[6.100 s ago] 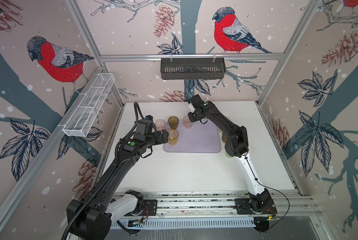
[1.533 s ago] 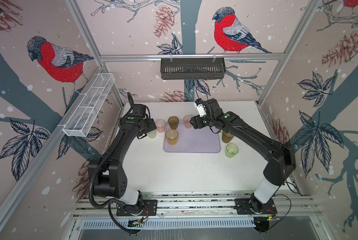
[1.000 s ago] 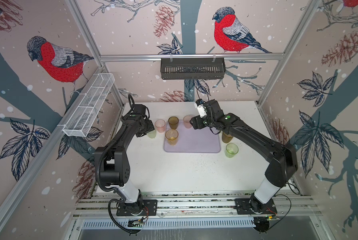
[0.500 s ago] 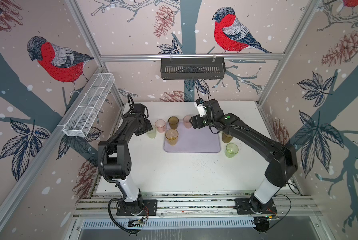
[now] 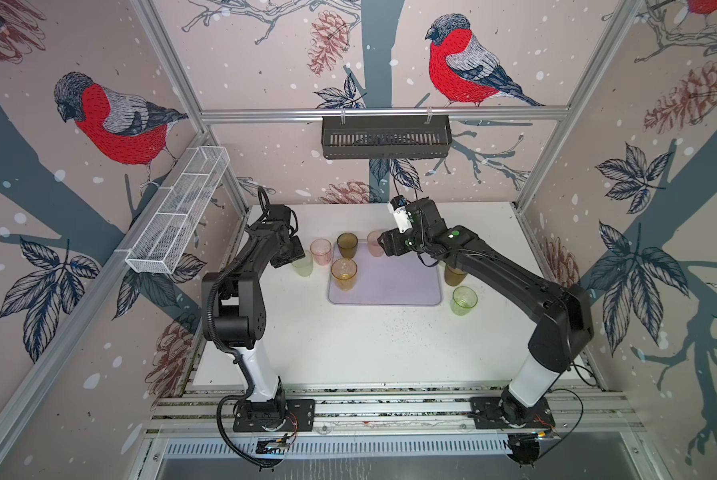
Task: Place the glasses into the tray
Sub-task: 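Lower the open left gripper into the green dimpled glass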
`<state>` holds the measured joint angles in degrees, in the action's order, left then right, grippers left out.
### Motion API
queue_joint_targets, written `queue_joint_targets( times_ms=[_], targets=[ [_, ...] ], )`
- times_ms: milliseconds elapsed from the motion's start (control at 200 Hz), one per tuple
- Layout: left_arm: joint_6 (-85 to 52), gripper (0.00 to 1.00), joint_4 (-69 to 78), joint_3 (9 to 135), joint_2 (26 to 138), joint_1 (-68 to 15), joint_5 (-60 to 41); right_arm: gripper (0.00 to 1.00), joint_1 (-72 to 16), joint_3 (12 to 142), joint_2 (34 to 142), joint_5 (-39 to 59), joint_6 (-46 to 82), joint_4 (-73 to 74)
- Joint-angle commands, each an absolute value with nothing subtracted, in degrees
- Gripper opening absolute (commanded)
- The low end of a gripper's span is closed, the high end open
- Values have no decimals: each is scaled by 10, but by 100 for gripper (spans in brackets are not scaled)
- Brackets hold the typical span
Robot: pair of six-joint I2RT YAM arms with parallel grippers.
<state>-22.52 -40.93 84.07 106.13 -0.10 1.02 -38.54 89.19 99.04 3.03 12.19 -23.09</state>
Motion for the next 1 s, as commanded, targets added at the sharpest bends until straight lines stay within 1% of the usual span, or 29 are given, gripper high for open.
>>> queue_joint_targets(
  times_ms=[0,280,335,410,665,745,780,996],
  targets=[
    [-220,56,-417,846,1067,3,8,81,-388,900,993,30,127,-217],
    [-218,56,-414,844,1072,6,6,81,-390,895,991,38,120,-208],
    [-217,56,-413,844,1074,7,5,82,-390,893,990,43,118,-204],
    [-216,55,-413,844,1076,8,3,87,-392,894,991,48,118,-201],
    [-214,54,-412,845,1081,8,0,87,-397,894,993,51,113,-197],
    [-213,54,-413,843,1082,8,1,92,-399,896,993,53,111,-197],
    [-213,54,-412,843,1082,9,0,100,-399,896,994,54,109,-197],
    [-211,52,-411,840,1084,9,0,100,-404,897,995,53,105,-196]
  ],
)
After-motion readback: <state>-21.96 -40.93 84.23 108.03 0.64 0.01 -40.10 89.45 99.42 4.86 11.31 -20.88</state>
